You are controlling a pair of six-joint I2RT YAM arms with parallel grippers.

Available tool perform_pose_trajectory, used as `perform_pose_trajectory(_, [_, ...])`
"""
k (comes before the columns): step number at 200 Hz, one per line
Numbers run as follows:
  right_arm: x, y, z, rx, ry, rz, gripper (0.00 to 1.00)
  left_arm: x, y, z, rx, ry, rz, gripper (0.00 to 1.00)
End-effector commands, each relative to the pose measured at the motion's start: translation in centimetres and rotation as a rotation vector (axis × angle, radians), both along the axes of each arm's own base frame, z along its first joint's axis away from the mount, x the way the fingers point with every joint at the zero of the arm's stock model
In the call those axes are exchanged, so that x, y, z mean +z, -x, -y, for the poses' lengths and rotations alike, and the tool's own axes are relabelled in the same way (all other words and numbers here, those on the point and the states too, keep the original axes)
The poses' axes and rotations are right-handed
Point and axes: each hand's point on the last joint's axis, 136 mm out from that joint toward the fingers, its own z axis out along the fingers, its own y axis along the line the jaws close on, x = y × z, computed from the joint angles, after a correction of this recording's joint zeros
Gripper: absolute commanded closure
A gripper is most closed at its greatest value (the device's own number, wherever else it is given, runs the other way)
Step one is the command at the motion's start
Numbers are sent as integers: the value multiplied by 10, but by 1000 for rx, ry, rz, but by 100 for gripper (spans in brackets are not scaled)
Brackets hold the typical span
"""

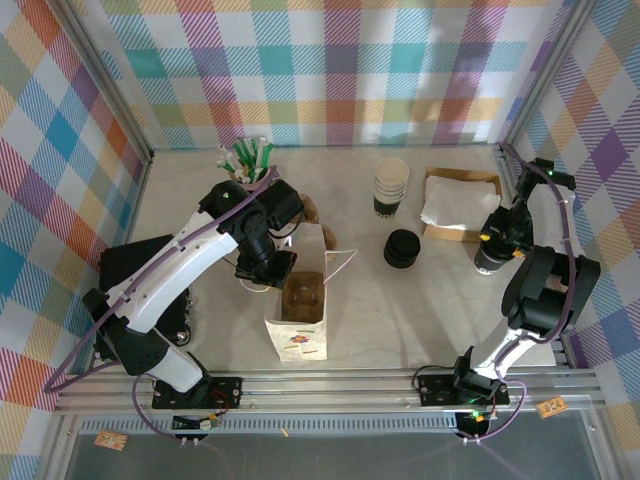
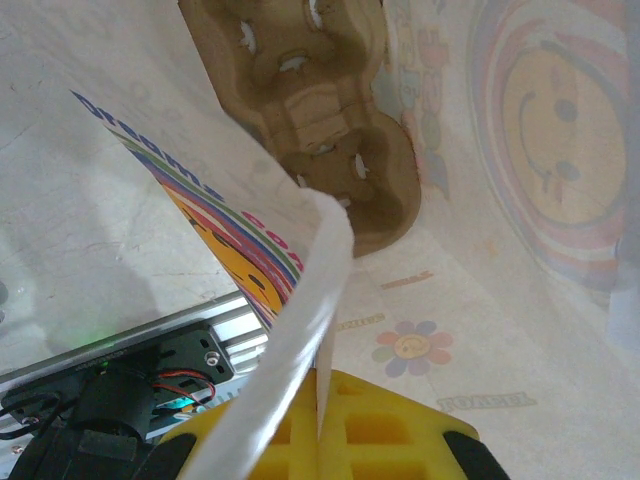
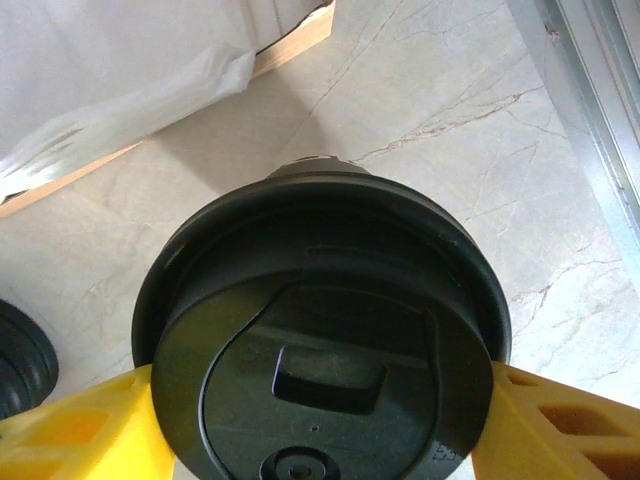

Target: Pack the takeout coffee

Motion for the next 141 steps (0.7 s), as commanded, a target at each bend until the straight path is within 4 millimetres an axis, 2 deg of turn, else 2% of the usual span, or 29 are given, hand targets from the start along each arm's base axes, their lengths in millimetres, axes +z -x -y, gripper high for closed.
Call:
perform_pose_trajectory(1, [20,16,-11,29,-12,18,48,5,1,-7,-3,-3,4,100])
perform_pose_trajectory(49, [51,29,-42,118,-6,38,51,6,-4,-5,-12,9,27,100])
perform_pose_trajectory(141, [120,39,-142,322,-36,73,54,11,-8,-3,-17,51,74,100])
